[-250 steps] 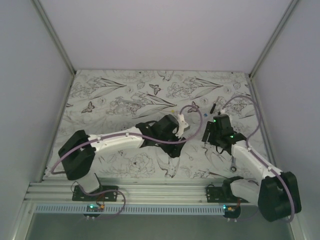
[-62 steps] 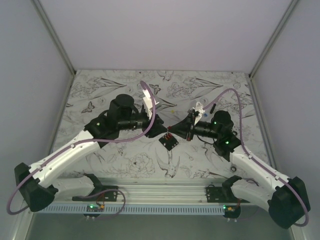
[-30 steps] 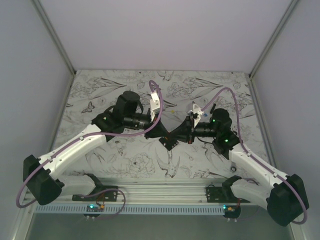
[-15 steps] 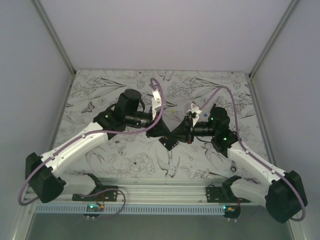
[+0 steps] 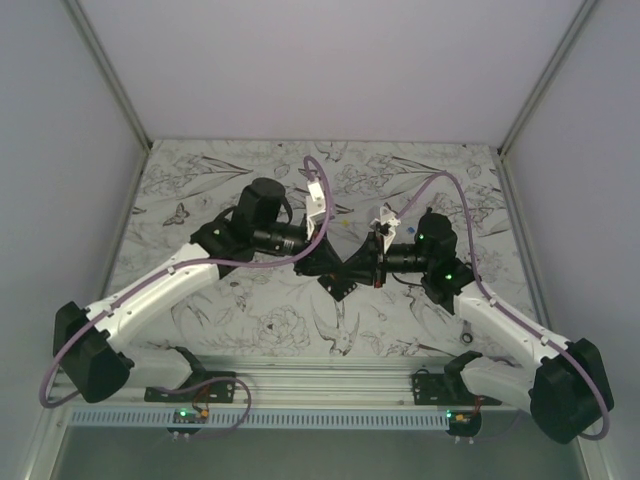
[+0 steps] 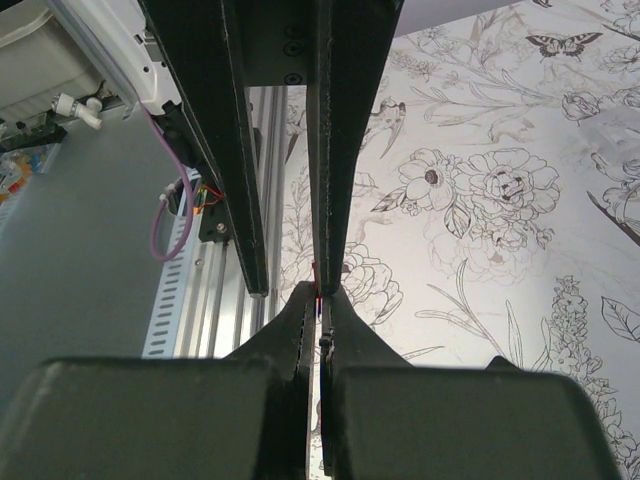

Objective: Snap on the fuse box
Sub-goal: Pick up the fuse from the center of the board.

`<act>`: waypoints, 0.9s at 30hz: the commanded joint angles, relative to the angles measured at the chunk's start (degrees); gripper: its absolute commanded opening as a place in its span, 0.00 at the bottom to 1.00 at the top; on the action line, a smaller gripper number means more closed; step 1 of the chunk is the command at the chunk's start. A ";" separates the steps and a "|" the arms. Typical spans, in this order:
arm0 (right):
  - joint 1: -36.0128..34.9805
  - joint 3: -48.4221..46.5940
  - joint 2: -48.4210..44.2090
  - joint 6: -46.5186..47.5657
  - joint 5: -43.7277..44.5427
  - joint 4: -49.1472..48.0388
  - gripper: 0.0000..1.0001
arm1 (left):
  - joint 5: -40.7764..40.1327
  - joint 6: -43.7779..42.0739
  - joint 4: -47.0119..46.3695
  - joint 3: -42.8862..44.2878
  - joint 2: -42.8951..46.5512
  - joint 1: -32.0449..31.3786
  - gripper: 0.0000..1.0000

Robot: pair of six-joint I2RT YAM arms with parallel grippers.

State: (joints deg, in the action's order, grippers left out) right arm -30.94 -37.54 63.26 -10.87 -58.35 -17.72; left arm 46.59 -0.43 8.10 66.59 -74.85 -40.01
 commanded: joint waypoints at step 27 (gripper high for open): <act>-0.25 -1.84 -1.17 0.33 1.13 -1.55 0.00 | 1.09 0.49 -1.68 -2.40 0.58 1.60 0.17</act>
State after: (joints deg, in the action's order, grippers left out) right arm -30.94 -37.54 63.00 -10.90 -57.49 -16.78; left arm 45.39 0.43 6.94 63.88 -73.14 -38.35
